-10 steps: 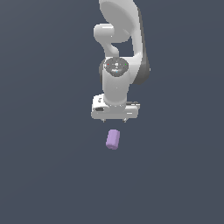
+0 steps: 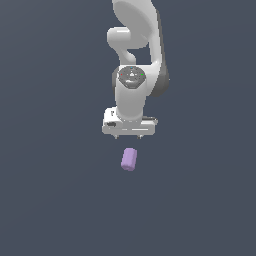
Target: Pick up the object and move it to a goal position.
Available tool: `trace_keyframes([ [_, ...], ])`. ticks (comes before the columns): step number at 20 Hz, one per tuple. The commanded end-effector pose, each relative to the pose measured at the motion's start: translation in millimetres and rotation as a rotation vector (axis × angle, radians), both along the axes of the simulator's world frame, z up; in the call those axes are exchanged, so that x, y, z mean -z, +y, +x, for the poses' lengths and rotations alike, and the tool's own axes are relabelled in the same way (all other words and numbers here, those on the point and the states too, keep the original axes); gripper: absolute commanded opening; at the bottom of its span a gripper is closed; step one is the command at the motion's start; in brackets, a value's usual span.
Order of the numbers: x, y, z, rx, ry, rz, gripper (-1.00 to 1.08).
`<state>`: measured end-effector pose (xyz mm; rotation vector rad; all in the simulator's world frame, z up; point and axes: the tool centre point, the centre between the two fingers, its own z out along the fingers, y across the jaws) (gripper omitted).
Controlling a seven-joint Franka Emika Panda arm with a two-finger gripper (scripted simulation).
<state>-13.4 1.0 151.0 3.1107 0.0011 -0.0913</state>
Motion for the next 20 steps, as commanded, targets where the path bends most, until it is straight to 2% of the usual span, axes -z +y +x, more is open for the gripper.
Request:
trace_keyframes([
  [1, 0, -2, -2, 0.001, 0.006, -0.005, 1.00],
  [9, 9, 0, 8, 0.033, -0.007, 0.001, 1.00],
  [20, 51, 5, 42, 0.167, -0.052, 0.020, 1.00],
])
